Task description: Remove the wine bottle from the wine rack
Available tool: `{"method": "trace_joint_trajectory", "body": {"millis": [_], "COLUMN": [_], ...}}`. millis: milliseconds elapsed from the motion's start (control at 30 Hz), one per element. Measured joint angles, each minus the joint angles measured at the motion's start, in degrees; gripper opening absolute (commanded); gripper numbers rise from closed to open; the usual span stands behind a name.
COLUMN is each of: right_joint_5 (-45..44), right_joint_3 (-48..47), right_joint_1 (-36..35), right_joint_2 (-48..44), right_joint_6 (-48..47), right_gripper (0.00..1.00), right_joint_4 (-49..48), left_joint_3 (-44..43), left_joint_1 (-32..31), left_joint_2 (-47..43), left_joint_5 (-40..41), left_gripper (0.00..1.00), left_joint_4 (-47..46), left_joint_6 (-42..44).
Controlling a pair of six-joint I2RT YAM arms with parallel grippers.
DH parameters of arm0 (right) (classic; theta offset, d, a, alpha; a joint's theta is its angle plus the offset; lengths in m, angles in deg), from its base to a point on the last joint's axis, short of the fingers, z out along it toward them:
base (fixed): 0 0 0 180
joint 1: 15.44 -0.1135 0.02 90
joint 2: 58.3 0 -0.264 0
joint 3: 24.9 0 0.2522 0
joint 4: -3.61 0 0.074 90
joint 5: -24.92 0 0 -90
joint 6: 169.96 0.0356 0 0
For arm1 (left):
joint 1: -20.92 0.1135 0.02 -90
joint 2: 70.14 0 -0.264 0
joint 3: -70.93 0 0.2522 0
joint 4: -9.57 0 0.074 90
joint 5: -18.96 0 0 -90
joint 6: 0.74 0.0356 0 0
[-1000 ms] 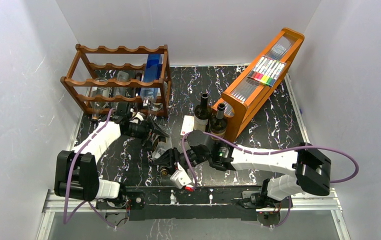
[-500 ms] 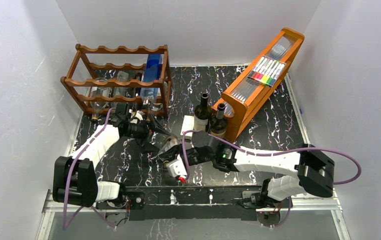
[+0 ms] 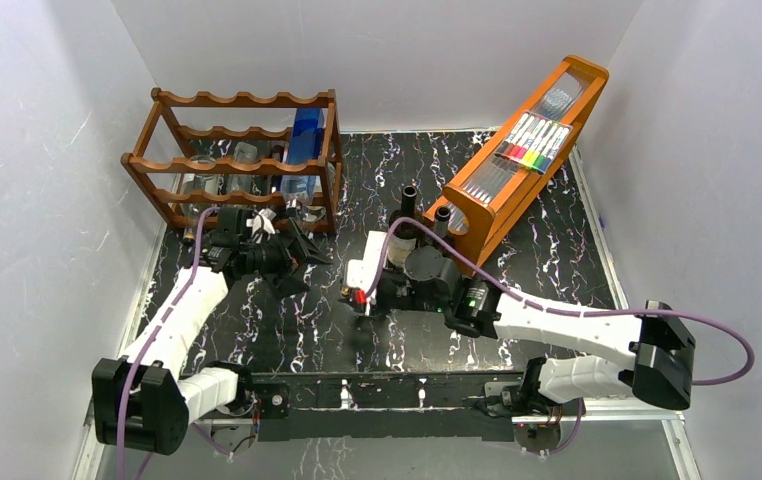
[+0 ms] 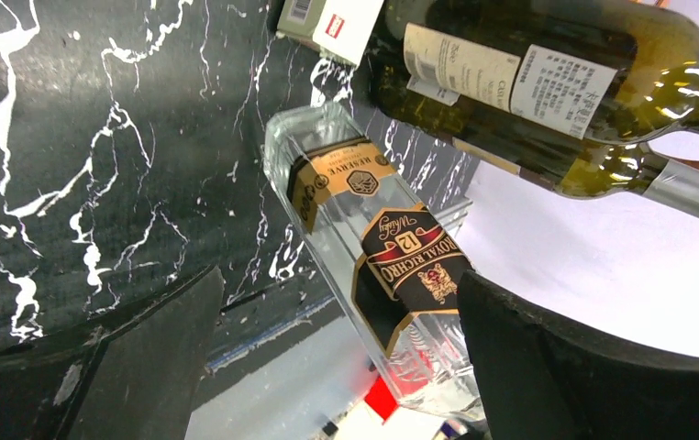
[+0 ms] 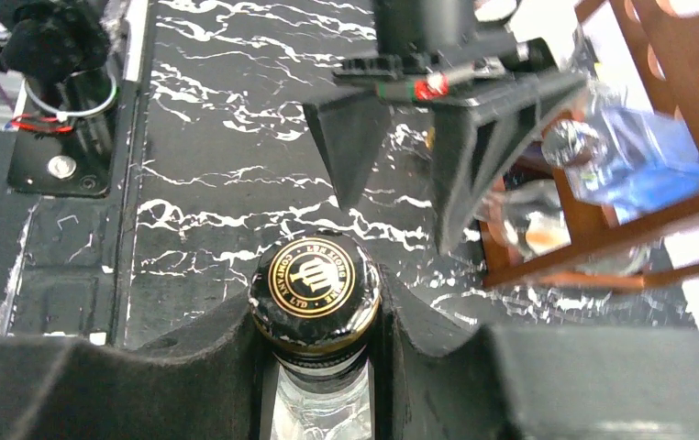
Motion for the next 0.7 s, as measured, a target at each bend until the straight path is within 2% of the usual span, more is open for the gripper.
{"method": "trace_joint_trajectory", "body": {"millis": [367, 700], "right_joint_5": [-11.65, -21.64], "right_joint_3": [-0.81, 3.30], "right_joint_1": [4.63, 6.05], "right_joint_2": [-2.25, -6.67], "right_joint_6": [16.74, 20.33], "right_gripper": [0.00, 0.00], "right_joint_4": [3.17, 1.64], "left_joint_3": [-4.04, -5.68], "left_joint_1": [0.00, 0.00], "left_joint_2": [-3.98, -7.08], "left_joint_5": [5.29, 6.29], "left_gripper": [0.98, 0.98], "left_joint_4": [-0.46, -0.37], "left_joint_6": [3.41, 5.60]}}
